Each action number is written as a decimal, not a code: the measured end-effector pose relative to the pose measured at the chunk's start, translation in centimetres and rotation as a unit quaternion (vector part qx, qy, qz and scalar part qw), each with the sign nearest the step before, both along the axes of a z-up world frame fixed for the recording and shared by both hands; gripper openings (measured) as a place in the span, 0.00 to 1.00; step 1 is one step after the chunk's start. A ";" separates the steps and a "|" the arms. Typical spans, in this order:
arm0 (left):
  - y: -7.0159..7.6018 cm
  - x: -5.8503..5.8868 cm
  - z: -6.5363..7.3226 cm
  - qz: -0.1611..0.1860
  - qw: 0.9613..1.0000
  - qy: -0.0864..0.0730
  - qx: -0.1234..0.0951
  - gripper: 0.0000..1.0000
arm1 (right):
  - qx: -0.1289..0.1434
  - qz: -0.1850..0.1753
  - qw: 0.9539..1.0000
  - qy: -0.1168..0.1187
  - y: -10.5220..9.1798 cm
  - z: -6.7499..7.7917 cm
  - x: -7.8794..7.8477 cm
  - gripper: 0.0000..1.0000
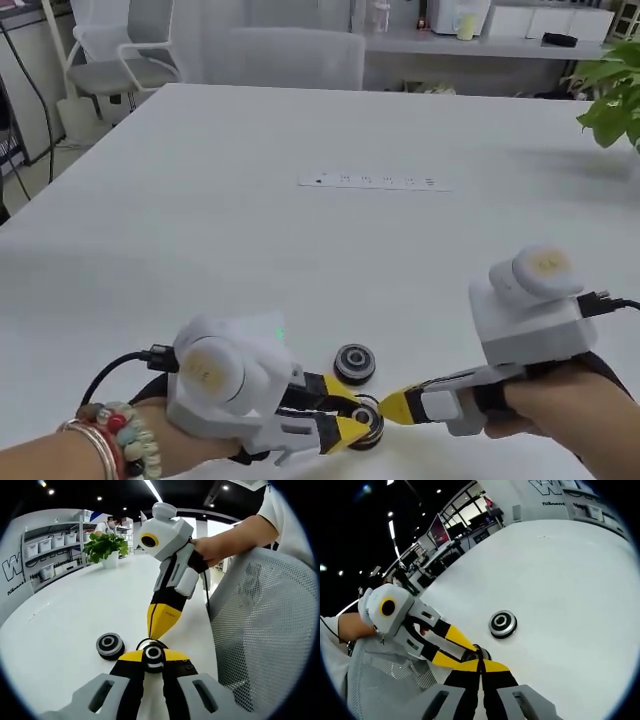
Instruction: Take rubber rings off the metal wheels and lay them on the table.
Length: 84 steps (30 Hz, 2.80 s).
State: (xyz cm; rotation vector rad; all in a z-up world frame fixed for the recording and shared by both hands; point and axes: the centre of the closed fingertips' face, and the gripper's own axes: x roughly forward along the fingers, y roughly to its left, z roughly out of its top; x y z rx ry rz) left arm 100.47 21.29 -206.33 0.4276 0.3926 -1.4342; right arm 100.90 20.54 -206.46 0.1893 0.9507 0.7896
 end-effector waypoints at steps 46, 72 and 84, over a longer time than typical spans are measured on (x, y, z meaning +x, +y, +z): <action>4.4 -0.7 9.3 -0.028 0.999 -0.016 0.009 0.73 | 0.066 -0.065 0.992 -0.082 -1.6 6.2 2.7 0.00; 13.5 -1.6 9.5 0.111 0.994 -0.020 0.014 0.79 | 0.088 -0.075 0.986 -0.116 -2.0 8.1 3.2 0.00; 14.1 -2.8 7.3 0.148 0.989 0.013 0.006 0.78 | 0.109 -0.074 0.982 -0.132 -1.4 9.4 3.3 0.00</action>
